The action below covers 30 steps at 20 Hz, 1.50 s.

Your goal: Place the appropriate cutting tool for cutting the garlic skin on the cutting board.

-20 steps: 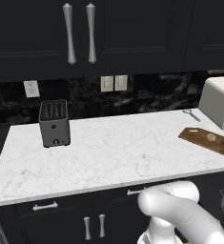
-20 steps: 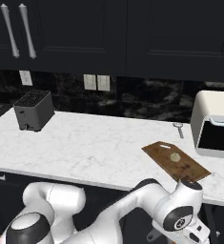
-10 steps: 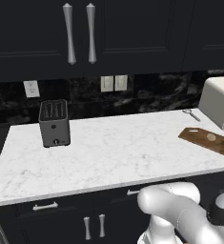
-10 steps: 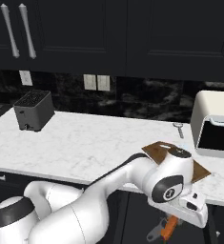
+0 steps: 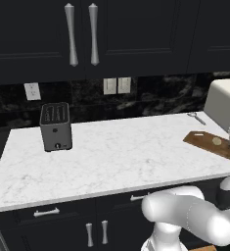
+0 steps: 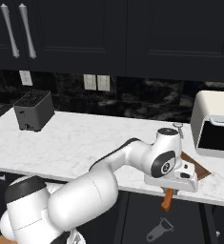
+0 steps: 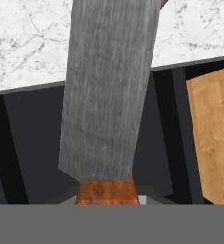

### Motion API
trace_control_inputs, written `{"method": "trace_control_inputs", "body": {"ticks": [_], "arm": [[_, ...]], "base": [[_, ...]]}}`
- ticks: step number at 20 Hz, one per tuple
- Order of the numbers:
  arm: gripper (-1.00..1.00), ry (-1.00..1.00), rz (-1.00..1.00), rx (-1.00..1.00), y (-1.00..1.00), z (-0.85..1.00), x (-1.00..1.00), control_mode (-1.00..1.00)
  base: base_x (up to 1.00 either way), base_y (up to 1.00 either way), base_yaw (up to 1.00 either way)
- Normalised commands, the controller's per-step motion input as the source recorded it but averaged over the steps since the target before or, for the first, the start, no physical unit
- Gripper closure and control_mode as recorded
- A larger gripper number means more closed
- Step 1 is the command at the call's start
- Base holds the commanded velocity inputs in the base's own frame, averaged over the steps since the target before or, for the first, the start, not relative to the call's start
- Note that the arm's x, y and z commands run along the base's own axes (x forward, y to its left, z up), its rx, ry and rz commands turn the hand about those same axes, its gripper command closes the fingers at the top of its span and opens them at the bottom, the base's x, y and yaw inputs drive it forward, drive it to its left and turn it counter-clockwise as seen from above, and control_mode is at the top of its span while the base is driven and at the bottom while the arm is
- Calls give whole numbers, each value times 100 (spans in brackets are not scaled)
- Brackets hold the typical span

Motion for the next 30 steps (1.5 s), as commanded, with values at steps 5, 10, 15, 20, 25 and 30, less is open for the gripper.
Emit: {"method": "trace_control_inputs", "body": {"ticks": [5, 10, 15, 20, 25, 30], "arm": [[100, 0, 14, 0, -2, -1, 94, -100], [100, 0, 18, 1, -11, -10, 100, -100], [100, 0, 17, 5, -43, -8, 98, -100], [100, 0, 13, 8, -58, -21, 86, -100], [100, 0, 10, 9, -53, -30, 71, -100], [-100, 2, 11, 0, -7, -38, 18, -100]], "base": [[0, 0, 0], [0, 0, 0], [0, 0, 0], [0, 0, 0], [0, 0, 0], [0, 0, 0]]}}
